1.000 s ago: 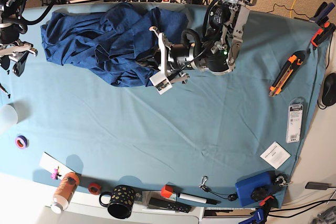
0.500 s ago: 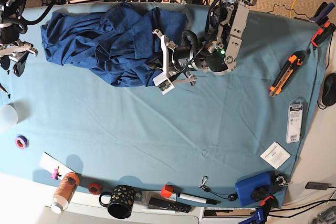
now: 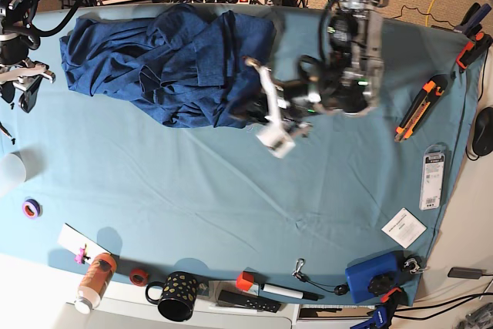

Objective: Layout the t-shirt on the table in an organized manner, then fold the t-shirt properly
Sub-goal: 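Open the left gripper and lift it off the folded shirt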

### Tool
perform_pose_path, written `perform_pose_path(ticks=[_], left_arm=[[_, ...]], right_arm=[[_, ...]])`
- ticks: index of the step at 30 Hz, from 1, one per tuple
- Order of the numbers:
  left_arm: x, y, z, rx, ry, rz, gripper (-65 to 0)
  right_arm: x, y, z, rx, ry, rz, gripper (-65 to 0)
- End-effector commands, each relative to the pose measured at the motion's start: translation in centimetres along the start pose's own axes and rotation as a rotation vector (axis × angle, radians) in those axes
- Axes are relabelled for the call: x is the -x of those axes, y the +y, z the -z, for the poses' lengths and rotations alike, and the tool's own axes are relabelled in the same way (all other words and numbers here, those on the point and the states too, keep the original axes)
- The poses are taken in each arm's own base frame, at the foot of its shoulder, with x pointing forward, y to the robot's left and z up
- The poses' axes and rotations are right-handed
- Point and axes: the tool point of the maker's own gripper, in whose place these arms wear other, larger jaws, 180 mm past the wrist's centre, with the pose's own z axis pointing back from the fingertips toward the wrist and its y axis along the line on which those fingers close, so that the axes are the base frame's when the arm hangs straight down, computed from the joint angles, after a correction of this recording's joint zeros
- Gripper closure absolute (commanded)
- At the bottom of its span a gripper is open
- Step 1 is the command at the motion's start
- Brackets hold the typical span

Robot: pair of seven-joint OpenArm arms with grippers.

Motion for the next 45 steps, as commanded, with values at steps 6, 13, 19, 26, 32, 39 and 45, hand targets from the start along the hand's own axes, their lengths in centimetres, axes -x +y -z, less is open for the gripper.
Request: perform_pose_path(ticks=[6,13,19,26,32,39,45], left_arm=[[0.4,-1.4,-1.3,0.067,-0.086,-0.119,0.0],[2.3,-4.0,0.0,0.128,-0.030,-0.125,0.0],[2.8,-5.0,1.9,0.104,0.012,-0.011,0.0],[1.4,-3.7,2.3,0.048,0.007,0.067,0.0],[0.5,-0.4,0.6,-0.049,-0.030,0.033,0.0],[2.2,-1.0,0.4,-0.043,-0.021,-0.021,0.0],[2.7,-1.3,0.4,-0.030,-0.015,-0.015,0.0]], right_arm=[[-1.6,0.2,-0.3,-0.012,-0.062,-0.016,-29.4],[-1.7,0.5,-0.3,-0.026,-0.069,-0.009,-29.4],[-1.6,0.4,-0.3,-0.023,-0.063,-0.010,-29.4],[-1.4,0.3,-0.3,-0.019,-0.051,-0.013,-29.4],[-1.4,0.3,-0.3,-0.020,-0.052,-0.012,-29.4],[-1.7,0.6,-0.3,-0.036,-0.063,-0.006,-29.4],[-2.4,0.4,-0.3,-0.041,-0.076,-0.028,-29.4]])
